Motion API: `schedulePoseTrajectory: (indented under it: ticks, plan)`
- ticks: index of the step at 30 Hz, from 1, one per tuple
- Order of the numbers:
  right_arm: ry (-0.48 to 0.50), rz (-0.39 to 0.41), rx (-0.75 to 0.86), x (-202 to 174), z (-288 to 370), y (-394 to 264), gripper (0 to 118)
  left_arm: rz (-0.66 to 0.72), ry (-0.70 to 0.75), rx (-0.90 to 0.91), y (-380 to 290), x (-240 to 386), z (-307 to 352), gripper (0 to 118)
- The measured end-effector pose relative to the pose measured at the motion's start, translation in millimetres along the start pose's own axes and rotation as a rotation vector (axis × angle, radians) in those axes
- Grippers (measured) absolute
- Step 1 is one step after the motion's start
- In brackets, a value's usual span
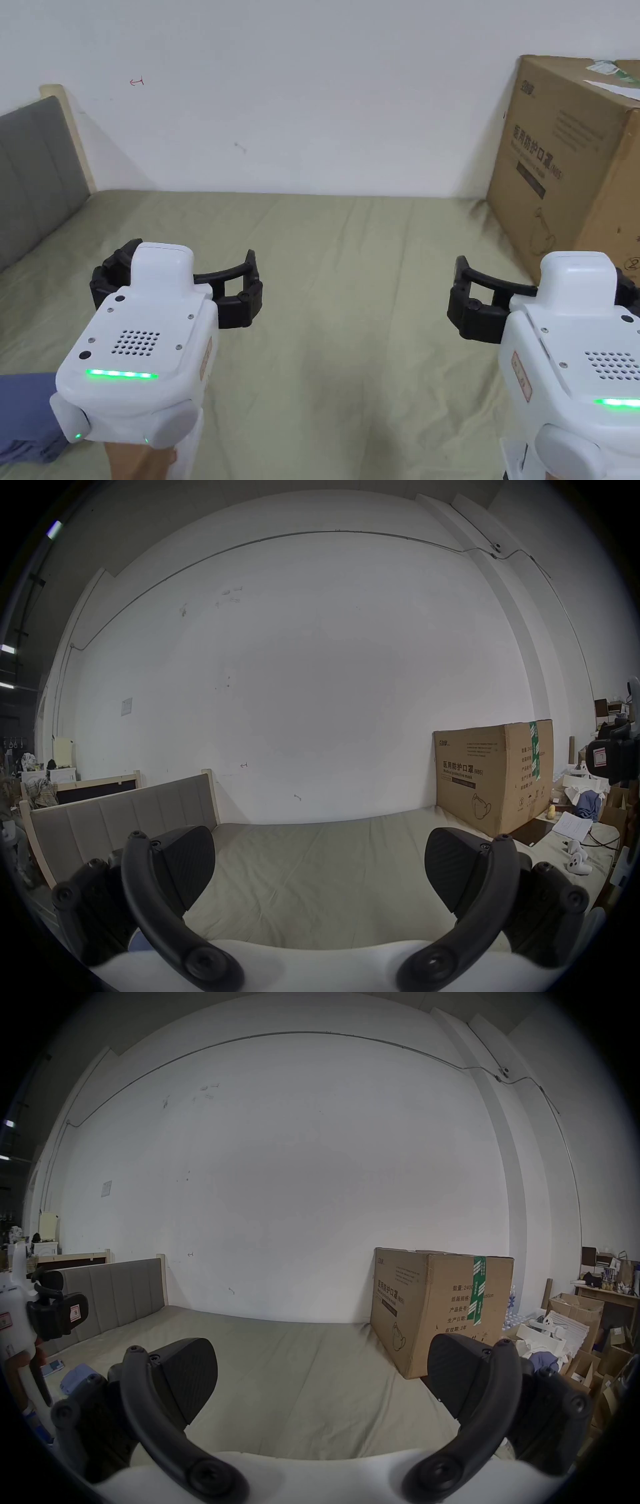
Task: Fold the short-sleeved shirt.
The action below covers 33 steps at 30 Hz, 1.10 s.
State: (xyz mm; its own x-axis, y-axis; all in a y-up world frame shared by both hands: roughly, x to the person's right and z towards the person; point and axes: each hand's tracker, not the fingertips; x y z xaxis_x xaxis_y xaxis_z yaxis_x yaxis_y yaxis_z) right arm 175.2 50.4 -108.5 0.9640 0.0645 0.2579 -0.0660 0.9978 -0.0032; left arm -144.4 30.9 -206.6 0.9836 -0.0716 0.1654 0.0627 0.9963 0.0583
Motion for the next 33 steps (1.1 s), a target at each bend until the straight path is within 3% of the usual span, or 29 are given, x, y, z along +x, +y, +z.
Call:
schedulePoseTrajectory:
  ticks: [33]
  plan:
    - [-0.019, -0.026, -0.007, 1.2, -0.9, 3.3, 118, 0.002, 0.003, -0.002, 1.7, -3.1, -0.3, 118]
